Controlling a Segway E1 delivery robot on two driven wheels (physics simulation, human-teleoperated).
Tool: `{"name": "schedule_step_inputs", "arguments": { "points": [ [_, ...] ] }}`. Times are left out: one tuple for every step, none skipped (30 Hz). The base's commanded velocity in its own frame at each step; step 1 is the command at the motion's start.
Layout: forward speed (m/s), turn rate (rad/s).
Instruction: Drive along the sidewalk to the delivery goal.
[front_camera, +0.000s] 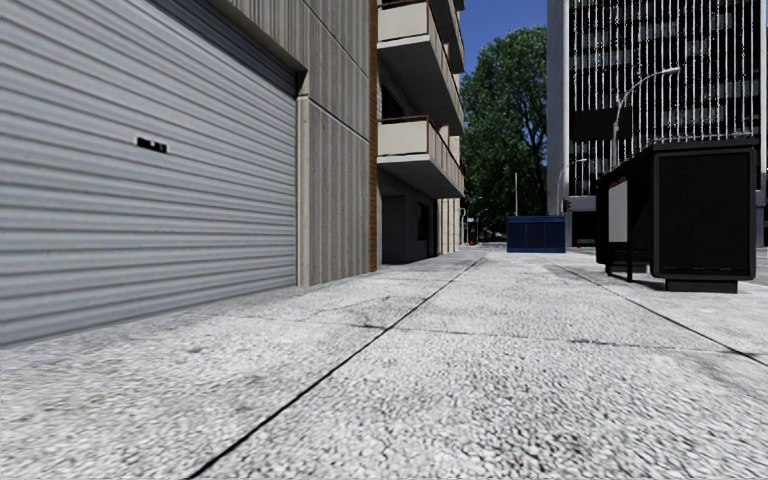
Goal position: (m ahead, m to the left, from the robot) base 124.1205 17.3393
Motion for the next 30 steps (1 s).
{"name": "schedule_step_inputs", "arguments": {
  "points": [
    [2.00, 0.00],
    [2.00, -0.74],
    [2.00, -1.20],
    [2.00, -1.20],
    [2.00, -1.20],
    [2.00, -1.20],
    [2.00, -1.20],
    [2.00, -0.72],
    [2.00, 0.00],
    [2.00, 0.00],
    [2.00, 0.00],
    [2.00, 0.00],
    [2.00, 0.00],
    [2.00, 0.00],
    [2.00, 0.00],
    [2.00, 0.00],
    [2.00, 0.00],
    [2.00, 0.00],
    [2.00, 0.00],
    [2.00, 0.00],
    [2.00, 0.00],
    [2.00, 0.00],
    [2.00, 0.00],
    [2.00, 0.00],
    [2.00, 0.00],
    [2.00, 0.00],
    [2.00, 0.00],
    [2.00, 0.00],
    [2.00, 0.00],
    [2.00, 0.00]
  ]
}}
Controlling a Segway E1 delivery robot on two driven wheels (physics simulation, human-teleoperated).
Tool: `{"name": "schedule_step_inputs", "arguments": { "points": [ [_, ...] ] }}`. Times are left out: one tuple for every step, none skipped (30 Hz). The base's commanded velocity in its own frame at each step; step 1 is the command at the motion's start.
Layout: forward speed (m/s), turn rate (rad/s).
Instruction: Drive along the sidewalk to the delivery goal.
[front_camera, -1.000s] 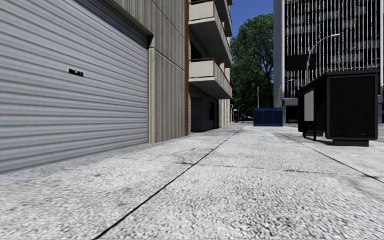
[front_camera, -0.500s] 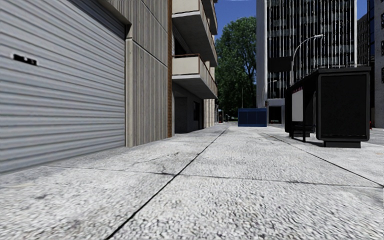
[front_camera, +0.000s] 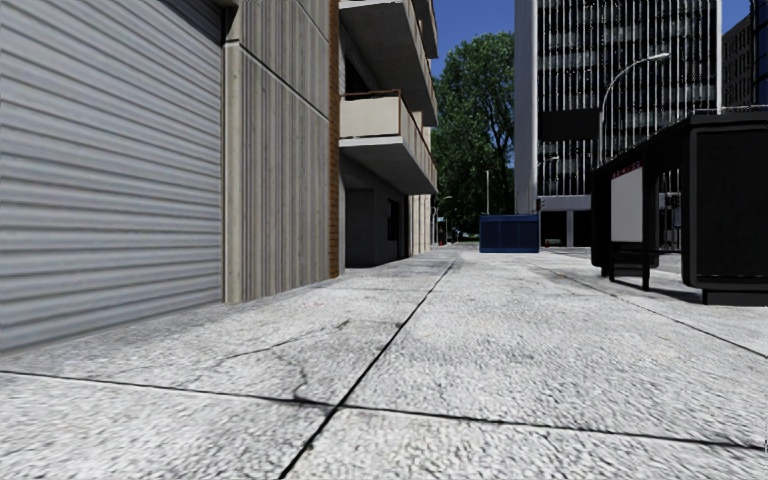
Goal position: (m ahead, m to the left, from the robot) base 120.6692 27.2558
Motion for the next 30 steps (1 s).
{"name": "schedule_step_inputs", "arguments": {
  "points": [
    [2.00, 0.00],
    [2.00, 0.00],
    [2.00, 0.00],
    [2.00, 0.00],
    [2.00, 0.00],
    [2.00, 0.00],
    [2.00, 0.00],
    [2.00, 0.00],
    [2.00, 0.00],
    [2.00, 0.00],
    [2.00, 0.00],
    [2.00, 0.00],
    [2.00, 0.00],
    [2.00, 0.00],
    [2.00, 0.00],
    [2.00, -0.05],
    [2.00, -0.29],
    [2.00, -0.82],
    [2.00, -1.04],
    [2.00, -1.04],
    [2.00, -1.20],
    [2.00, -1.20],
    [2.00, -1.20],
    [2.00, -1.20],
    [2.00, -1.20],
    [2.00, -0.84],
    [2.00, -0.35],
    [2.00, 0.00],
    [2.00, 0.00],
    [2.00, 0.00]
  ]
}}
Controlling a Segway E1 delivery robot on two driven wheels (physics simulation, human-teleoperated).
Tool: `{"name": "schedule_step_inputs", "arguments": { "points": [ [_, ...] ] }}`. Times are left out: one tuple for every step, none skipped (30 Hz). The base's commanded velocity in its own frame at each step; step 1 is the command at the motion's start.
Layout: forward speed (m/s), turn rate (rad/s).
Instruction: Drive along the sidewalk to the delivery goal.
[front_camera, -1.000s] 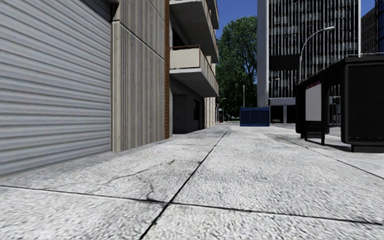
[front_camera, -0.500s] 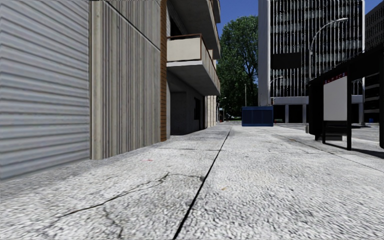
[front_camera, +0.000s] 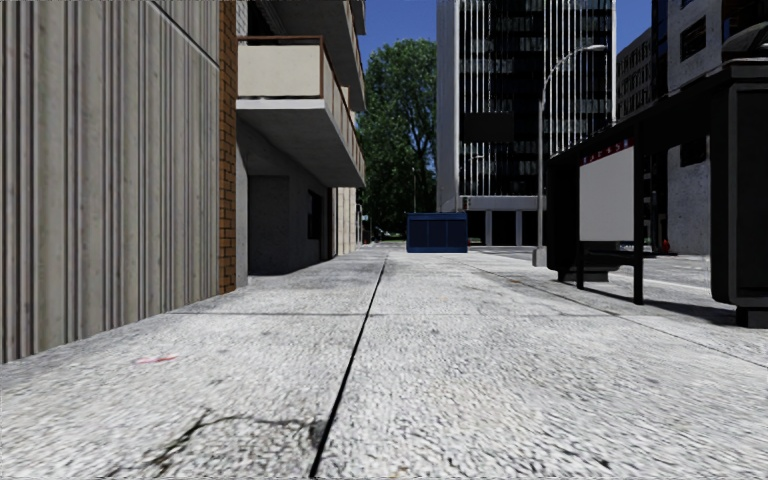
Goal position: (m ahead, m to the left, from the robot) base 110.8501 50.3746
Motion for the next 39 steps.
{"name": "schedule_step_inputs", "arguments": {
  "points": [
    [2.00, 0.00],
    [2.00, 0.00],
    [2.00, 0.00],
    [2.00, 0.00],
    [2.00, 0.00],
    [2.00, 0.00],
    [2.00, 0.00],
    [2.00, 0.00],
    [2.00, 0.00],
    [2.00, 0.00],
    [2.00, 0.00],
    [2.00, 0.00],
    [2.00, 0.00],
    [2.00, 0.00],
    [2.00, 0.00],
    [2.00, 0.00],
    [2.00, 0.00],
    [2.00, 0.00],
    [2.00, 0.00],
    [2.00, 0.00],
    [2.00, 0.00],
    [2.00, 0.00],
    [2.00, 0.00],
    [2.00, 0.00],
    [2.00, 0.00],
    [2.00, 0.00],
    [2.00, 0.00],
    [2.00, 0.00],
    [2.00, 0.00],
    [2.00, 0.00],
    [2.00, 0.00],
    [2.00, 0.00],
    [2.00, 0.00],
    [2.00, 0.00],
    [2.00, 0.00],
    [2.00, 0.00],
    [2.00, 0.00],
    [2.00, 0.00],
    [2.00, 0.00]
  ]
}}
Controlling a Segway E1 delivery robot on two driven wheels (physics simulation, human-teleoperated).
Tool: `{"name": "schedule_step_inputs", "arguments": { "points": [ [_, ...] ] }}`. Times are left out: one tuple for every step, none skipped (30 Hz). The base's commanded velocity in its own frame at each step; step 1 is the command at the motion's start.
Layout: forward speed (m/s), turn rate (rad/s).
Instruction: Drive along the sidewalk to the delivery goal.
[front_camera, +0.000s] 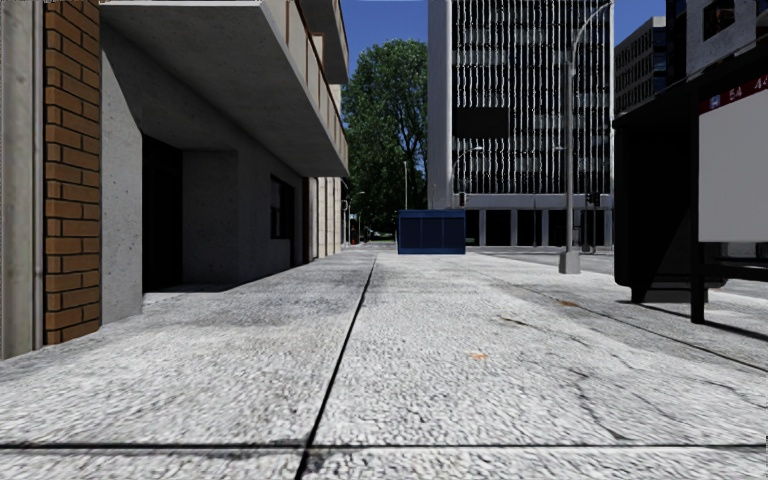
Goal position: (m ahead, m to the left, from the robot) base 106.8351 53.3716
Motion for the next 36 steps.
{"name": "schedule_step_inputs", "arguments": {
  "points": [
    [2.00, 0.00],
    [2.00, 0.00],
    [2.00, 0.00],
    [2.00, 0.00],
    [2.00, 0.00],
    [2.00, 0.00],
    [2.00, 0.00],
    [2.00, 0.00],
    [2.00, 0.00],
    [2.00, 0.00],
    [2.00, 0.00],
    [2.00, 0.00],
    [2.00, 0.00],
    [2.00, 0.00],
    [2.00, 0.00],
    [2.00, 0.00],
    [2.00, 0.00],
    [2.00, 0.00],
    [2.00, 0.00],
    [2.00, 0.00],
    [2.00, 0.00],
    [2.00, 0.00],
    [2.00, 0.00],
    [2.00, 0.00],
    [2.00, 0.00],
    [2.00, 0.00],
    [2.00, 0.00],
    [2.00, 0.00],
    [2.00, 0.00],
    [2.00, 0.00],
    [2.00, 0.00],
    [2.00, 0.00],
    [2.00, 0.00],
    [2.00, 0.00],
    [2.00, 0.00],
    [2.00, 0.00]
  ]
}}
